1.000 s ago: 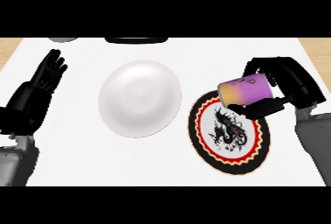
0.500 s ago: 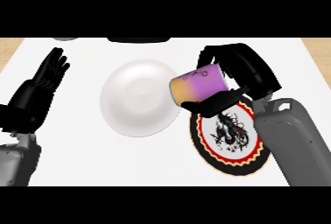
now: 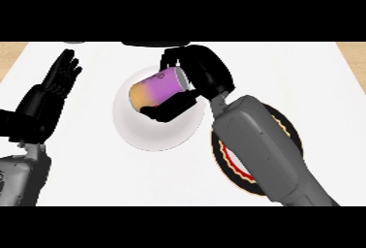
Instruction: Pick the can from the plate and place it in the plate
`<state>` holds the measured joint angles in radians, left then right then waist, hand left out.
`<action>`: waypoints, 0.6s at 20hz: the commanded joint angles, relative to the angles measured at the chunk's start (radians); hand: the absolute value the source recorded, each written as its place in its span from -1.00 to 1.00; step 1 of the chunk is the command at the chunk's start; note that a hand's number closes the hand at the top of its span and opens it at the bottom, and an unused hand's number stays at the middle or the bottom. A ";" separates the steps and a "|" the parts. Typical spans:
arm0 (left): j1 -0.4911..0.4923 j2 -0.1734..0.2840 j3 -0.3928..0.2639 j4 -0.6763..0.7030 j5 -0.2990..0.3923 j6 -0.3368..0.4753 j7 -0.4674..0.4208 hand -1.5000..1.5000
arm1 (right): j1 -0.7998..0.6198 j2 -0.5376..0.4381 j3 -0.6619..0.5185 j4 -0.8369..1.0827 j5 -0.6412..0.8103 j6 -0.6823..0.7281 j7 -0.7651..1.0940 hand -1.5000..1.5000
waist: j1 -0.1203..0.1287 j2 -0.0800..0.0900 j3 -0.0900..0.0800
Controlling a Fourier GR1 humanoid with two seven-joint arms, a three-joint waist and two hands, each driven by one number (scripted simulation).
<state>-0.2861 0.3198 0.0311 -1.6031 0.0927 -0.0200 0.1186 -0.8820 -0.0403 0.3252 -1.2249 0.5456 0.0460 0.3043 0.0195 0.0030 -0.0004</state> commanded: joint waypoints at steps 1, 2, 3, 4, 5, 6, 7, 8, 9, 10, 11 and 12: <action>-0.002 -0.001 0.003 0.011 -0.013 -0.011 -0.028 0.00 | -0.149 0.038 0.005 0.257 -0.002 -0.077 -0.020 1.00 | 0.015 0.005 0.000; -0.039 0.020 0.042 0.078 0.006 -0.034 -0.051 0.00 | -0.109 0.039 0.104 0.237 -0.025 -0.161 -0.005 1.00 | 0.010 0.004 0.000; -0.014 -0.002 0.002 0.001 -0.007 -0.018 -0.009 0.00 | -0.131 0.039 0.075 0.348 -0.020 -0.192 -0.072 1.00 | 0.023 0.007 0.000; -0.034 0.005 0.022 0.050 -0.010 -0.025 -0.025 0.00 | -0.188 0.039 0.063 0.347 -0.034 -0.144 -0.029 1.00 | 0.007 0.003 0.000; -0.026 -0.032 -0.020 0.039 -0.035 0.002 -0.018 0.00 | -0.228 0.040 0.127 0.398 -0.067 -0.221 0.008 1.00 | 0.031 0.008 0.000; -0.044 -0.002 0.001 -0.031 0.011 -0.025 0.067 0.00 | -0.187 0.040 0.156 0.431 -0.070 -0.249 -0.043 1.00 | 0.033 0.006 0.000; -0.044 -0.028 -0.006 0.024 -0.012 -0.014 -0.006 0.00 | -0.206 0.040 0.182 0.471 -0.088 -0.274 -0.066 1.00 | 0.030 0.008 0.000; 0.028 0.002 0.006 -0.022 0.016 -0.058 -0.010 0.00 | -0.202 0.040 0.209 0.488 -0.094 -0.298 -0.056 1.00 | 0.041 0.007 0.000; -0.047 -0.022 -0.005 0.005 -0.009 -0.020 0.015 0.00 | -0.243 0.040 0.240 0.506 -0.136 -0.292 -0.047 1.00 | 0.035 0.008 0.000; -0.043 -0.017 -0.015 -0.003 -0.026 -0.015 0.024 0.00 | -0.221 0.040 0.266 0.547 -0.129 -0.282 -0.065 1.00 | 0.048 0.011 0.000; -0.056 0.006 0.020 0.038 0.006 -0.049 0.006 0.00 | -0.274 0.040 0.267 0.547 -0.185 -0.234 -0.037 1.00 | 0.044 0.011 -0.001; -0.071 -0.039 -0.025 0.027 -0.009 -0.032 0.001 0.00 | -0.279 0.040 0.243 0.566 -0.241 -0.314 -0.013 1.00 | 0.072 0.019 -0.001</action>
<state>-0.3278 0.3052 0.0275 -1.5878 0.0866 -0.0485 0.1239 -1.1062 -0.0025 0.5333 -0.7458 0.4082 -0.2075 0.2676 0.0623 0.0135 -0.0009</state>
